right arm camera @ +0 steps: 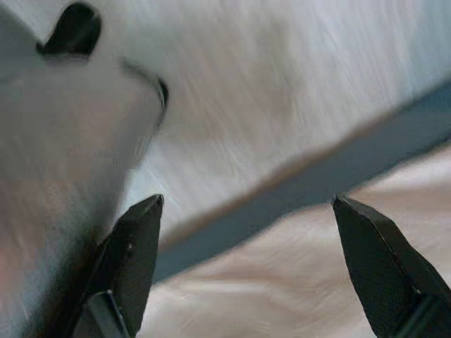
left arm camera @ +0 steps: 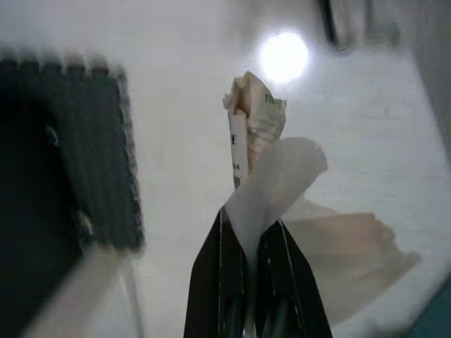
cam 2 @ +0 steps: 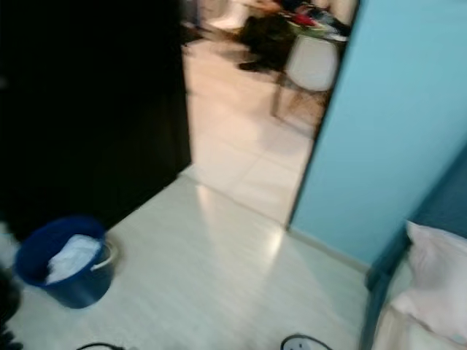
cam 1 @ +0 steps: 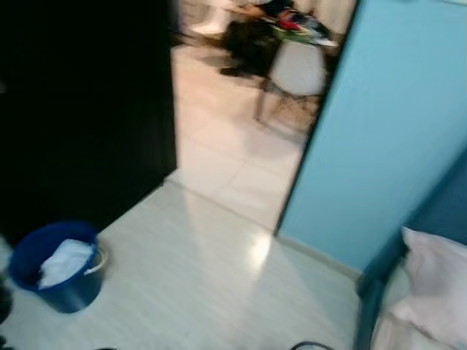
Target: Clean up the room
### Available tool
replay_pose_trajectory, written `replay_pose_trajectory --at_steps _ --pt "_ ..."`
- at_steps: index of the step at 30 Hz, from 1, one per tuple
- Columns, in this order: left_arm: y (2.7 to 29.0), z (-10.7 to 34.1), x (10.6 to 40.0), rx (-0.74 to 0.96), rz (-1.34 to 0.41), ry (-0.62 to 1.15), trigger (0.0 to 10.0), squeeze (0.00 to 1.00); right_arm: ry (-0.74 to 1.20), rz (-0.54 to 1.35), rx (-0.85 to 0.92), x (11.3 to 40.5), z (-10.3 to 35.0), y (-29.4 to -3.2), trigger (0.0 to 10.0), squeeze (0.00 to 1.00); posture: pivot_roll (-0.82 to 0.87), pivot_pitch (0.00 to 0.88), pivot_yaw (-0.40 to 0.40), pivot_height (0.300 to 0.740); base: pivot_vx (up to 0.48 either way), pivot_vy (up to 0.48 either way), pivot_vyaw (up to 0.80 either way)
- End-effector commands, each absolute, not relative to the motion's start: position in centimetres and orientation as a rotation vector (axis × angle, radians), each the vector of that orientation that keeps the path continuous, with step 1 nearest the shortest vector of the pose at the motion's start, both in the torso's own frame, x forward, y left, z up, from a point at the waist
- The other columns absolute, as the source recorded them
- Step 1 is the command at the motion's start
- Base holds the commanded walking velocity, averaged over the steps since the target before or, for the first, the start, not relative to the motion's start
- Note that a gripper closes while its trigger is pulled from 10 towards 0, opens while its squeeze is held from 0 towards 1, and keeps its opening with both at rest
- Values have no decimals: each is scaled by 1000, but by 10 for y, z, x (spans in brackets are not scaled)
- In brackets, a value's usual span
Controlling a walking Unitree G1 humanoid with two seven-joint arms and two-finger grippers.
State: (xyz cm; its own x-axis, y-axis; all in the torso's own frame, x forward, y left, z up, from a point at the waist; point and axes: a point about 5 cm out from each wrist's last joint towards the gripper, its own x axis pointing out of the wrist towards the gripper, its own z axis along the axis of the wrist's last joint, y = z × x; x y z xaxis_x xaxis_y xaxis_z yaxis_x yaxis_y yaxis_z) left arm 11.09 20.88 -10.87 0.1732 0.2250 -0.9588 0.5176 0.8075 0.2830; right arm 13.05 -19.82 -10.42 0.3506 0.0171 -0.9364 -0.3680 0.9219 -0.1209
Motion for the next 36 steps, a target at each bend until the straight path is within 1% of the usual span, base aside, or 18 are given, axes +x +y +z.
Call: replay_pose_trajectory --at_steps 1,5,7,8,9,10,11,12,14,15,16,18,19,20,21,22,24,36 --pt "212 -108 110 659 -72 1420 10000 0 1212 252 -326 125 -106 -198 10000 0 -16 0 -100 740 0 0 769" --pt "216 -105 112 713 78 1351 10000 0 1209 251 -327 127 -105 -199 10000 0 -11 0 -103 740 0 0 775" --pt "214 -104 115 612 192 1215 10000 0 1209 251 -330 128 -105 -199 10000 0 -10 0 -100 740 0 0 775" --pt "212 -104 117 502 231 1141 10000 0 1208 251 -330 128 -105 -199 10000 0 -9 0 -100 740 0 0 775" --pt "212 -104 117 502 231 1141 10000 0 1208 251 -330 128 -105 -199 10000 0 -9 0 -100 740 0 0 775" --pt "208 -104 117 314 284 1076 10000 0 1208 250 -330 128 -105 -199 10000 0 -7 0 -100 740 0 0 775" --pt "228 -93 140 186 349 984 10000 0 1208 250 -329 128 -105 -199 10000 0 -6 0 -100 740 0 0 775" --pt "228 -93 140 186 349 984 10000 0 1208 250 -329 128 -105 -199 10000 0 -6 0 -100 740 0 0 775" --pt "246 -67 189 11 403 838 10000 0 1207 252 -328 128 -105 -199 10000 0 -5 0 -101 740 0 0 775" --pt "246 -67 189 11 403 838 10000 0 1207 252 -328 128 -105 -199 10000 0 -5 0 -101 740 0 0 775" --pt "243 -60 205 -54 384 810 10000 0 1207 254 -327 127 -105 -198 10000 0 -9 0 -99 740 0 0 775" --pt "221 -59 217 -132 294 807 10000 0 1205 256 -324 127 -105 -197 10000 0 -14 0 -96 740 0 0 775" --pt "221 -59 217 -132 294 807 10000 0 1205 256 -324 127 -105 -197 10000 0 -14 0 -96 740 0 0 775" --pt "205 -62 218 -162 230 817 10000 0 1204 254 -323 127 -105 -197 10000 0 -17 0 -94 740 0 0 769" --pt "205 -62 218 -162 230 817 10000 0 1204 254 -323 127 -105 -197 10000 0 -17 0 -94 740 0 0 769" --pt "197 -69 209 -271 250 849 10000 0 1203 250 -324 128 -105 -198 10000 0 -20 0 -94 740 0 0 775" --pt "199 -75 199 -333 291 867 10000 0 1202 248 -324 129 -105 -198 10000 0 -20 0 -95 740 0 0 772" --pt "209 -86 173 -319 275 944 10000 0 1199 261 -322 132 -105 -189 10000 0 -15 0 -100 740 0 0 769"
